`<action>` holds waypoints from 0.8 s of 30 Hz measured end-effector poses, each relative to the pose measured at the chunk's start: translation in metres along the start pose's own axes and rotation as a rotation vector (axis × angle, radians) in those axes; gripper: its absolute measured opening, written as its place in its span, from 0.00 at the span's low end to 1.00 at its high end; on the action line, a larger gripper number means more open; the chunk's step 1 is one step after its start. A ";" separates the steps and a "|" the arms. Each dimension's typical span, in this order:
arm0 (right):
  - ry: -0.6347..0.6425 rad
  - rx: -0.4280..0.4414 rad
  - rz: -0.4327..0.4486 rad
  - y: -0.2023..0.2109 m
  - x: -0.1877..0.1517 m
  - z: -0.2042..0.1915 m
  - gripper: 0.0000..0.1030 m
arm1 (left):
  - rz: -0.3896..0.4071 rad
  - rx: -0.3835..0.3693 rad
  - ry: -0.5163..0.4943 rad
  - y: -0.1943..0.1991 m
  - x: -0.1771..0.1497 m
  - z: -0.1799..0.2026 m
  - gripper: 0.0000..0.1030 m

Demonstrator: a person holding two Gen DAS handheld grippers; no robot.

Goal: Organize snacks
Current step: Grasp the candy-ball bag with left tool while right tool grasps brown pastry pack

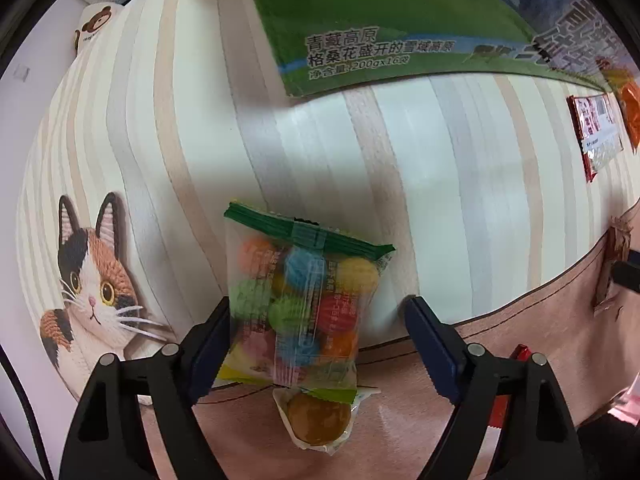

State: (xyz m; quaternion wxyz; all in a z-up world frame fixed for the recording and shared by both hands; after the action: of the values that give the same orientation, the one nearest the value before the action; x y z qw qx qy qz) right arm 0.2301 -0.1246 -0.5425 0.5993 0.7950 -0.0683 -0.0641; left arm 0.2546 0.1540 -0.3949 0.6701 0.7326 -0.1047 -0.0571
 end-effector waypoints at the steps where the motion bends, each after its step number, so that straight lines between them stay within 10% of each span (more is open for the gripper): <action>1: -0.001 0.001 -0.004 -0.001 -0.001 0.002 0.80 | 0.006 -0.001 0.005 -0.002 0.006 -0.003 0.75; 14: -0.094 0.084 -0.069 -0.014 -0.015 0.043 0.80 | -0.044 -0.236 0.239 -0.028 -0.031 0.022 0.73; 24: -0.090 0.037 -0.040 -0.016 -0.007 0.045 0.80 | -0.035 -0.221 0.309 -0.032 -0.027 0.016 0.73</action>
State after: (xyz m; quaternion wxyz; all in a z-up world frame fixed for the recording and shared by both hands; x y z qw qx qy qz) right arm 0.2157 -0.1614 -0.5702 0.5795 0.8034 -0.0804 -0.1102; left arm 0.2271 0.1469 -0.4300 0.7536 0.6562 0.0190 0.0333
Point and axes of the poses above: each gripper's, at about its wrist camera, not at the fingertips, and y roughly against the way its jaws point, z to its right, x to its top, the point moved 5 cm from there along -y, roughly the way its jaws point, and after that the axes turned 4 degrees about z, right-handed, at the moved point
